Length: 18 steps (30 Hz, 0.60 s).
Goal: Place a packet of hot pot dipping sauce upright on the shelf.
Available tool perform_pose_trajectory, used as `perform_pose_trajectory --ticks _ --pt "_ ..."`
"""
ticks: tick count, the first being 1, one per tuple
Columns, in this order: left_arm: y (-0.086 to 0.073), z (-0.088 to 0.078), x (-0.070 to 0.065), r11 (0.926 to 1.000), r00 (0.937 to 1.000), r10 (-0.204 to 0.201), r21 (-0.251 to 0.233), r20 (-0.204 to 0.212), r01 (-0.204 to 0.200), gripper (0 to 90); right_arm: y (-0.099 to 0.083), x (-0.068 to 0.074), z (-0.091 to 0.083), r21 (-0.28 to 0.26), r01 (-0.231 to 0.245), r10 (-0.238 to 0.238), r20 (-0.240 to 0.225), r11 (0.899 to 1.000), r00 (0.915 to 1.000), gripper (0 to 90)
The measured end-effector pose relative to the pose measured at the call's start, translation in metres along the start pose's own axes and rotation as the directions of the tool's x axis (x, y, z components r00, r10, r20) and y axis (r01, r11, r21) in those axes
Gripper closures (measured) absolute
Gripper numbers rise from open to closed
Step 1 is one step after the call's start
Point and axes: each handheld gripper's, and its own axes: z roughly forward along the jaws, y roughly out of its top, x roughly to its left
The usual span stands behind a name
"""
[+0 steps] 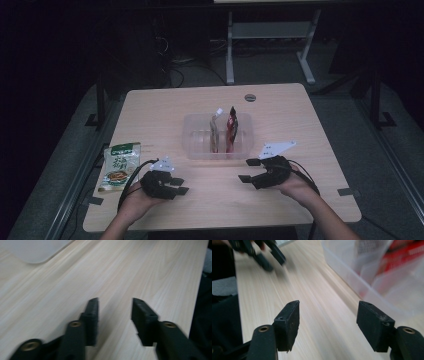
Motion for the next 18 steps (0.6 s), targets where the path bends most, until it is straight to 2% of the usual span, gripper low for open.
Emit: perform_pose_trajectory --ticks 1,2,5,9,14,17,18 --pt "0.000 0.000 0.000 1.0000 1.0000 0.000 0.000 0.000 0.000 66.9 0.000 0.000 0.000 0.000 0.000 0.000 0.000 1.000 1.0000 34.1" --pt "-0.001 -0.002 0.002 0.9996 0.9998 -0.021 -0.017 -0.002 0.021 72.3 -0.011 0.000 -0.002 0.013 -0.016 0.016 0.017 1.000 0.9997 32.9" --pt "-0.003 -0.016 0.011 0.9991 0.9990 -0.037 -0.022 -0.023 0.037 83.7 -0.021 0.000 -0.004 0.028 -0.036 0.035 0.024 0.999 0.9991 31.9" --pt "-0.009 -0.031 0.023 0.9993 0.9962 -0.038 -0.006 -0.078 0.038 89.7 -0.029 0.000 -0.004 0.045 -0.039 0.037 0.046 0.998 0.9983 30.2" --pt "-0.023 -0.053 0.044 0.9955 0.9832 -0.094 -0.022 -0.157 0.092 89.8 -0.029 -0.001 0.000 0.037 -0.042 0.040 0.048 0.998 0.9980 29.4" --pt "-0.035 -0.064 0.057 0.9901 0.9696 -0.140 -0.035 -0.200 0.136 89.7 -0.029 0.001 0.004 0.050 -0.032 0.029 0.048 0.998 0.9984 29.4" --pt "-0.040 -0.069 0.062 0.9878 0.9631 -0.156 -0.035 -0.220 0.152 89.7 -0.029 0.001 0.005 0.056 -0.029 0.026 0.046 0.998 0.9986 29.3"
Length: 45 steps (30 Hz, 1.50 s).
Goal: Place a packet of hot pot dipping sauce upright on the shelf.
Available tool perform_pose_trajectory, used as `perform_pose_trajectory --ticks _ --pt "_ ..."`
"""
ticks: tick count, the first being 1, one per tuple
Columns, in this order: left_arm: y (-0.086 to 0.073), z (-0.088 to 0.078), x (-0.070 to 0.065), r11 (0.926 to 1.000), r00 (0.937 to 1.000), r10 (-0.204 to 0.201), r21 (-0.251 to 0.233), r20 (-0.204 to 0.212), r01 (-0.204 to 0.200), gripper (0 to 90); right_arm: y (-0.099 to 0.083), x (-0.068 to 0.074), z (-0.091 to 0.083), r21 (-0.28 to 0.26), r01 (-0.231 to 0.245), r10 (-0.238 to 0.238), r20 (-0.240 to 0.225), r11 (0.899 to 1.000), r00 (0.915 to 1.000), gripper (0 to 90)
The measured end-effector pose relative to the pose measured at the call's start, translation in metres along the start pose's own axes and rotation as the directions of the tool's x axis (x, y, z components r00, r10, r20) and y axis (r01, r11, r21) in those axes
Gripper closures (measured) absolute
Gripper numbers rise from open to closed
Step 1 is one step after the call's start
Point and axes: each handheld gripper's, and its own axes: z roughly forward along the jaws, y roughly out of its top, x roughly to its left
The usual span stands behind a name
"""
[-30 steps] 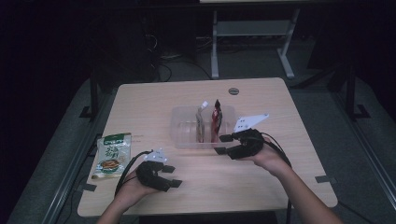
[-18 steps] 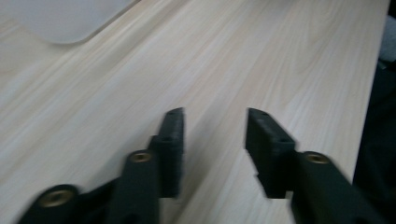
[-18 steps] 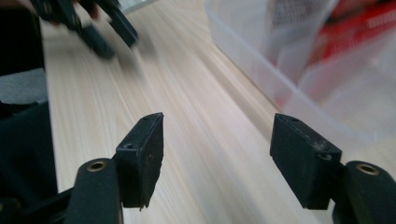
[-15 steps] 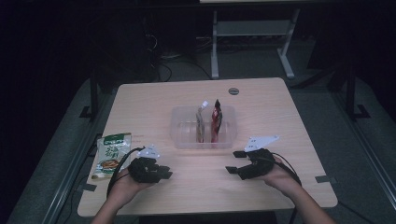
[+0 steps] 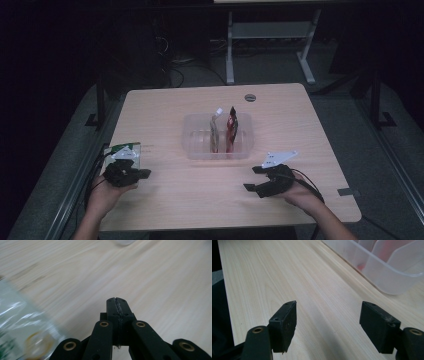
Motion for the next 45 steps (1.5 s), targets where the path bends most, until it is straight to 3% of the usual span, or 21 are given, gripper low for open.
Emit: perform_pose_trajectory --ticks 4,7,10,12,15,18,22,26,31,33,35,36,37,38,39,40,41,43,44,45 --pt "-0.012 -0.009 0.020 0.9983 0.9962 -0.058 -0.011 -0.064 0.057 89.7 0.001 0.002 0.002 0.006 0.003 -0.003 -0.006 1.000 1.0000 29.3" --pt "-0.019 -0.015 0.034 0.9948 0.9877 -0.101 -0.017 -0.119 0.100 89.7 0.001 0.002 0.004 0.013 0.008 -0.008 -0.007 1.000 0.9999 29.4" --pt "-0.022 -0.018 0.046 0.9908 0.9742 -0.135 -0.017 -0.180 0.135 89.7 0.001 0.002 0.005 0.010 0.019 -0.019 -0.007 1.000 0.9998 29.6" --pt "-0.025 -0.019 0.053 0.9875 0.9614 -0.157 -0.021 -0.226 0.156 88.8 0.001 0.002 0.005 0.012 0.020 -0.020 -0.009 1.000 0.9998 29.5" --pt "-0.029 -0.019 0.059 0.9798 0.9423 -0.197 -0.021 -0.271 0.199 79.5 0.001 0.002 0.006 0.018 0.016 -0.016 -0.006 1.000 0.9999 29.6" --pt "-0.034 -0.021 0.063 0.9720 0.9276 -0.231 -0.027 -0.294 0.233 72.4 0.001 0.002 0.007 0.019 0.018 -0.018 -0.006 1.000 0.9998 29.7" --pt "-0.040 -0.027 0.067 0.9565 0.9005 -0.288 -0.053 -0.326 0.287 62.0 0.001 0.003 0.007 0.021 0.025 -0.025 -0.006 0.999 0.9997 29.8" --pt "-0.045 -0.030 0.067 0.9403 0.8891 -0.340 -0.087 -0.307 0.329 51.2 0.001 0.002 0.007 0.019 0.024 -0.023 -0.006 1.000 0.9997 29.8" --pt "-0.047 -0.028 0.069 0.9332 0.8731 -0.356 -0.078 -0.333 0.351 43.1 0.001 0.002 0.007 0.019 0.023 -0.023 -0.006 1.000 0.9997 29.9" --pt "-0.048 -0.027 0.072 0.9355 0.8779 -0.349 -0.069 -0.327 0.347 47.4 0.001 0.002 0.007 0.018 0.024 -0.024 -0.004 1.000 0.9997 30.0" --pt "-0.047 -0.024 0.075 0.9346 0.8745 -0.350 -0.063 -0.336 0.350 50.1 0.001 0.002 0.007 0.020 0.024 -0.024 -0.005 1.000 0.9997 30.0" --pt "-0.046 -0.023 0.076 0.9304 0.8706 -0.361 -0.065 -0.334 0.361 52.5 0.001 0.002 0.007 0.021 0.025 -0.024 -0.005 0.999 0.9997 30.0" --pt "-0.046 -0.023 0.079 0.9322 0.8741 -0.355 -0.057 -0.331 0.357 53.6 0.002 0.002 0.007 0.024 0.025 -0.025 -0.005 0.999 0.9997 30.0" --pt "-0.046 -0.021 0.080 0.9236 0.8668 -0.376 -0.059 -0.327 0.379 53.7 0.002 0.002 0.008 0.025 0.025 -0.025 -0.005 0.999 0.9997 30.1" --pt "-0.046 -0.020 0.082 0.9249 0.8697 -0.374 -0.062 -0.322 0.375 53.7 0.002 0.002 0.008 0.025 0.026 -0.026 -0.006 0.999 0.9996 30.2" --pt "-0.046 -0.019 0.084 0.9213 0.8698 -0.385 -0.070 -0.309 0.383 54.4 0.002 0.002 0.008 0.024 0.028 -0.028 -0.006 0.999 0.9996 30.2" --pt "-0.045 -0.018 0.084 0.9205 0.8727 -0.387 -0.066 -0.298 0.385 56.2 0.002 0.002 0.008 0.025 0.029 -0.029 -0.006 0.999 0.9996 30.2" --pt "-0.043 -0.015 0.083 0.9265 0.8882 -0.374 -0.067 -0.266 0.370 63.3 0.002 0.002 0.008 0.025 0.028 -0.028 -0.004 0.999 0.9996 30.4" --pt "-0.042 -0.013 0.081 0.9260 0.8919 -0.376 -0.067 -0.251 0.371 66.1 0.002 0.002 0.008 0.024 0.028 -0.028 -0.004 0.999 0.9996 30.4" --pt "-0.040 -0.011 0.080 0.9310 0.8996 -0.364 -0.064 -0.242 0.359 68.7 0.002 0.002 0.008 0.025 0.028 -0.028 -0.005 0.999 0.9996 30.4"
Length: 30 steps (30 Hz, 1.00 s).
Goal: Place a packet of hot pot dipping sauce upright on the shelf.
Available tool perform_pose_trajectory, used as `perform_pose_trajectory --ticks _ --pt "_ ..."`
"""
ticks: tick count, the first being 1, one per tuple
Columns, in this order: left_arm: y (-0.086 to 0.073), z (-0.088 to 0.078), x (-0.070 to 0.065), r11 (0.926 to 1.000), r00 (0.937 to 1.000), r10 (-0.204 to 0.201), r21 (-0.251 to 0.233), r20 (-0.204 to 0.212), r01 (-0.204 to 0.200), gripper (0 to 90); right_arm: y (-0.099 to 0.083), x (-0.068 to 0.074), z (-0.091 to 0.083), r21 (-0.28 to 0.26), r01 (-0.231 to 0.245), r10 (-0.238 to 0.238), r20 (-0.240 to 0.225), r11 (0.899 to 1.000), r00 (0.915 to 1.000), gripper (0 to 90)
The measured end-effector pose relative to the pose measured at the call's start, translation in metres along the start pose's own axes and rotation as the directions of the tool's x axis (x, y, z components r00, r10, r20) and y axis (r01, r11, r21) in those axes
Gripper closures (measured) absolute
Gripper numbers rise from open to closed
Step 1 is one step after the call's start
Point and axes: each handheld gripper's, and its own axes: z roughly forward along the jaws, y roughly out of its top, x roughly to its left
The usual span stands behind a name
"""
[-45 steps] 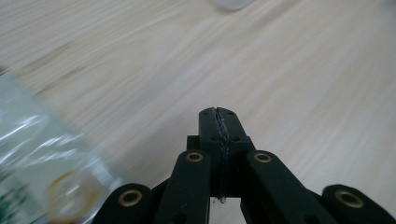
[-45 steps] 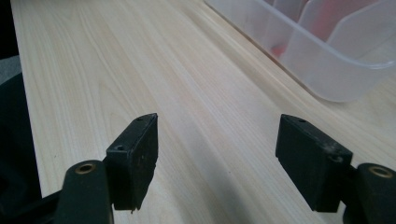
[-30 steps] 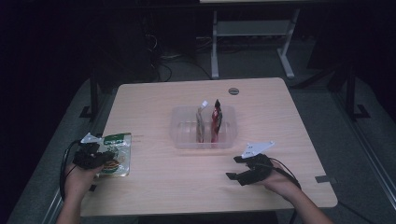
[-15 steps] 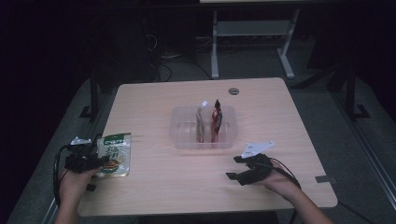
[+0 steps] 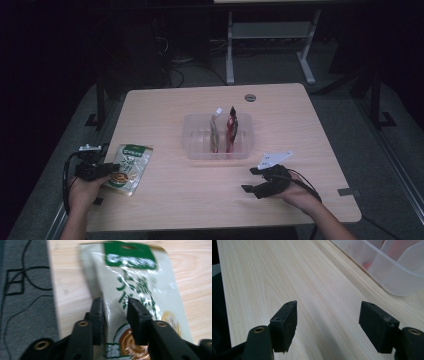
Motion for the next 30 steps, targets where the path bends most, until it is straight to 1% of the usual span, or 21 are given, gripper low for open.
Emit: perform_pose_trajectory --ticks 3,6,7,9,11,12,13,15,16,17,19,20,21,22,23,24,26,27,28,29,30 --pt "0.003 0.004 -0.011 0.9993 0.9982 0.035 0.009 0.049 -0.036 73.1 0.000 0.001 0.000 0.002 -0.004 0.004 -0.001 1.000 1.0000 30.5" --pt "0.004 0.008 -0.024 0.9971 0.9923 0.073 0.012 0.099 -0.075 74.5 0.000 0.000 0.000 0.001 0.001 -0.001 -0.001 1.000 1.0000 30.5" --pt "0.005 0.010 -0.029 0.9950 0.9883 0.096 0.015 0.119 -0.099 74.8 0.000 0.000 0.000 0.001 0.001 -0.001 0.000 1.000 1.0000 30.6" --pt "0.007 0.012 -0.036 0.9920 0.9813 0.121 0.016 0.150 -0.125 76.1 0.000 0.000 0.000 0.001 -0.001 0.001 -0.001 1.000 1.0000 30.6" --pt "0.008 0.014 -0.045 0.9870 0.9702 0.153 0.021 0.188 -0.159 78.5 0.000 0.001 0.000 0.003 -0.004 0.004 -0.001 1.000 1.0000 30.6" --pt "0.009 0.015 -0.049 0.9849 0.9661 0.165 0.019 0.199 -0.172 79.6 0.000 0.001 0.000 0.003 -0.004 0.004 -0.001 1.000 1.0000 30.6" --pt "0.010 0.017 -0.053 0.9819 0.9602 0.180 0.018 0.213 -0.189 80.5 0.000 0.001 0.000 0.003 -0.004 0.004 -0.001 1.000 1.0000 30.6" --pt "0.011 0.019 -0.061 0.9756 0.9465 0.208 0.018 0.247 -0.219 83.4 0.000 0.001 0.000 0.005 -0.005 0.005 -0.002 1.000 1.0000 30.7" --pt "0.012 0.020 -0.066 0.9701 0.9366 0.228 0.019 0.266 -0.242 84.9 0.000 0.001 0.000 0.005 -0.006 0.006 -0.002 1.000 1.0000 30.7" --pt "0.013 0.021 -0.069 0.9679 0.9312 0.236 0.019 0.278 -0.251 85.9 0.000 0.001 0.000 0.005 -0.006 0.006 -0.002 1.000 1.0000 30.7" --pt "0.014 0.023 -0.077 0.9593 0.9145 0.262 0.020 0.308 -0.282 87.5 0.000 0.001 0.000 0.006 -0.004 0.004 -0.001 1.000 1.0000 30.7" --pt "0.014 0.024 -0.080 0.9532 0.9039 0.280 0.018 0.323 -0.302 87.9 0.000 0.001 0.000 0.006 -0.005 0.005 -0.001 1.000 1.0000 30.6" --pt "0.015 0.025 -0.087 0.9462 0.8896 0.297 0.018 0.347 -0.323 88.3 0.000 0.001 0.000 0.007 -0.004 0.004 -0.002 1.000 1.0000 30.7" --pt "0.015 0.026 -0.092 0.9421 0.8812 0.308 0.015 0.359 -0.335 88.7 0.000 0.001 0.000 0.006 -0.005 0.005 -0.001 1.000 1.0000 30.7" --pt "0.016 0.027 -0.095 0.9330 0.8691 0.328 0.018 0.370 -0.360 88.9 0.001 0.001 0.000 0.006 -0.005 0.005 -0.001 1.000 1.0000 30.7" --pt "0.016 0.029 -0.100 0.9300 0.8604 0.335 0.012 0.384 -0.367 89.0 0.001 0.001 0.000 0.007 -0.004 0.004 -0.001 1.000 1.0000 30.7" --pt "0.018 0.031 -0.110 0.9163 0.8387 0.362 0.011 0.407 -0.400 89.2 0.001 0.001 0.000 0.006 -0.001 0.001 -0.001 1.000 1.0000 30.7" --pt "0.018 0.032 -0.114 0.9143 0.8320 0.365 0.007 0.418 -0.405 89.3 0.001 0.001 0.000 0.006 -0.002 0.002 -0.001 1.000 1.0000 30.7" --pt "0.018 0.033 -0.119 0.9077 0.8208 0.378 0.004 0.429 -0.420 89.3 0.001 0.001 0.000 0.006 -0.002 0.002 0.000 1.000 1.0000 30.7" --pt "0.018 0.035 -0.124 0.9070 0.8149 0.375 0.007 0.442 -0.421 89.4 0.001 0.001 0.000 0.007 -0.003 0.003 -0.001 1.000 1.0000 30.7" --pt "0.018 0.036 -0.128 0.9033 0.8048 0.381 0.002 0.455 -0.429 89.5 0.001 0.001 0.000 0.007 -0.003 0.003 0.000 1.000 1.0000 30.7"
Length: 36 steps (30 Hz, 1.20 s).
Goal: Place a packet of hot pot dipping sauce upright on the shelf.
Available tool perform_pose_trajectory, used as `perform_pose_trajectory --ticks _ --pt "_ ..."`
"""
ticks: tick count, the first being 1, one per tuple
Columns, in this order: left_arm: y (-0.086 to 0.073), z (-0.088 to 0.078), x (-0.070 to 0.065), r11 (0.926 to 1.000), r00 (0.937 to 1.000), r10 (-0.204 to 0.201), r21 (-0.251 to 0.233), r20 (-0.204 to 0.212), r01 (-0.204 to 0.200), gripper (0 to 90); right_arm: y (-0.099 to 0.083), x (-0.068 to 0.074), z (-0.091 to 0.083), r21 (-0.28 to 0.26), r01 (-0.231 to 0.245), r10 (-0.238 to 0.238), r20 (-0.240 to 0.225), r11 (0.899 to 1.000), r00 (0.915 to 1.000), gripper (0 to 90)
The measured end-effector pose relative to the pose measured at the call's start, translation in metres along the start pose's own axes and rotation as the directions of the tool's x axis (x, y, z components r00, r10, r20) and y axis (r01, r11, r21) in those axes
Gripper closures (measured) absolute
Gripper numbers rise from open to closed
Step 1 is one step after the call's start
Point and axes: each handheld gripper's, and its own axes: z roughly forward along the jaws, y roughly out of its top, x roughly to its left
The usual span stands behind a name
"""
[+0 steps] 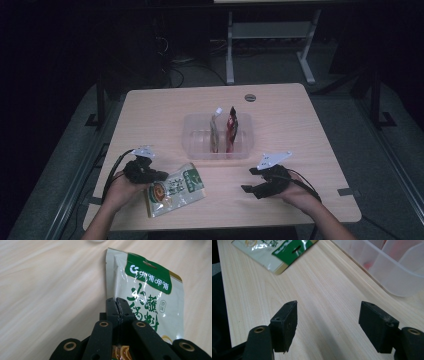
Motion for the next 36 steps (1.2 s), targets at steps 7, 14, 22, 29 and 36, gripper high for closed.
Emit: perform_pose_trajectory --ticks 7,14,22,29,36 --pt "0.014 0.019 -0.021 0.9981 0.9966 0.060 0.009 0.056 -0.061 89.9 0.000 0.000 0.000 -0.001 -0.004 0.004 0.001 1.000 1.0000 30.7" --pt "0.036 0.042 -0.041 0.9925 0.9893 0.116 0.028 0.089 -0.119 90.0 0.001 0.000 0.000 -0.005 0.010 -0.010 0.000 1.000 1.0000 30.7" --pt "0.062 0.068 -0.052 0.9842 0.9779 0.168 0.033 0.124 -0.174 90.0 0.000 -0.001 -0.001 -0.003 -0.012 0.012 -0.005 1.000 0.9999 31.0" --pt "0.073 0.076 -0.062 0.9781 0.9711 0.202 0.025 0.128 -0.206 84.6 -0.001 -0.004 -0.003 -0.006 -0.006 0.006 0.004 1.000 1.0000 31.0" --pt "0.061 0.062 -0.066 0.9593 0.9530 0.273 0.036 0.131 -0.280 38.9 -0.002 -0.005 -0.006 -0.009 -0.012 0.012 0.007 1.000 0.9999 31.1"
